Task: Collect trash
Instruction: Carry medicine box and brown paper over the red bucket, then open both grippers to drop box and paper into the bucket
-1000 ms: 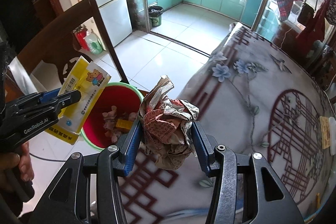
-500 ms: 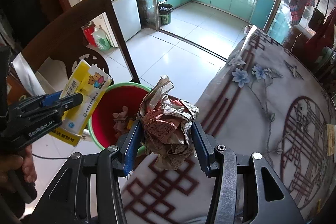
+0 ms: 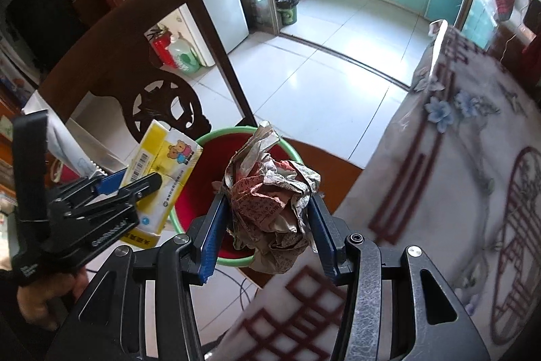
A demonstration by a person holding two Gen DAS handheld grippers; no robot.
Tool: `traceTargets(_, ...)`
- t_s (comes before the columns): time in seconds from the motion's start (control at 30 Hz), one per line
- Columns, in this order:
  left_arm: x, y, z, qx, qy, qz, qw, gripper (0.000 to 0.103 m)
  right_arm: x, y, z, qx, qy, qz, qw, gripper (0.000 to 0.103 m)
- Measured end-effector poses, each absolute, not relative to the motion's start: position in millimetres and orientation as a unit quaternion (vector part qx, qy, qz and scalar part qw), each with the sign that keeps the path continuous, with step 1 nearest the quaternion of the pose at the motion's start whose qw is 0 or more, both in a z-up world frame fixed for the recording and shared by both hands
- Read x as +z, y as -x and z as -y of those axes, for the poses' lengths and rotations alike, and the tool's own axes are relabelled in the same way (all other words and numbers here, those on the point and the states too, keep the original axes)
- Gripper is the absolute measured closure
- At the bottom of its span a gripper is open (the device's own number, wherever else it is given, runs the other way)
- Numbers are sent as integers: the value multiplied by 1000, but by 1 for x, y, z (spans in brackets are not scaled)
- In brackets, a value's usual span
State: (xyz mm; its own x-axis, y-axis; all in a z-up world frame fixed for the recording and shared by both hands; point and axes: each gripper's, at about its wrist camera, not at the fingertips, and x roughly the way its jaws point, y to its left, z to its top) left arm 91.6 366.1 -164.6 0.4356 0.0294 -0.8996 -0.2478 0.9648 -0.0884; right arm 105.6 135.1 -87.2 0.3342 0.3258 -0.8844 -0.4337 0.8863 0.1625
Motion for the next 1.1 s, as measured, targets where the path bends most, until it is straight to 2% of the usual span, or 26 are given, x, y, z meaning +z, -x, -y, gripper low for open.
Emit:
traceTargets(0.67, -197, -141, -376, 79, 86, -551, 826, 69, -109, -118, -153, 244, 67, -550, 796, 56)
traceTargets(0.77, -198, -143, -374, 80, 86, -552, 825, 65, -110, -117, -156, 250, 67, -550, 794, 50)
traceTargets(0.93, -199, -146, -370, 77, 81, -553, 826, 62, -107, -115, -157, 252, 70, -545, 797, 49)
traceTargets(1.0, -199, -146, -369, 77, 80, -554, 825, 58, -106, -114, -155, 251, 68, -543, 799, 45)
traceTargets(1.07, -199, -147, -369, 80, 80, -555, 824, 48, -104, -112, -152, 249, 66, -540, 801, 36)
traceTargets(1.1, -198, -146, -368, 84, 78, -554, 824, 40, -102, -111, -150, 247, 64, -538, 803, 35)
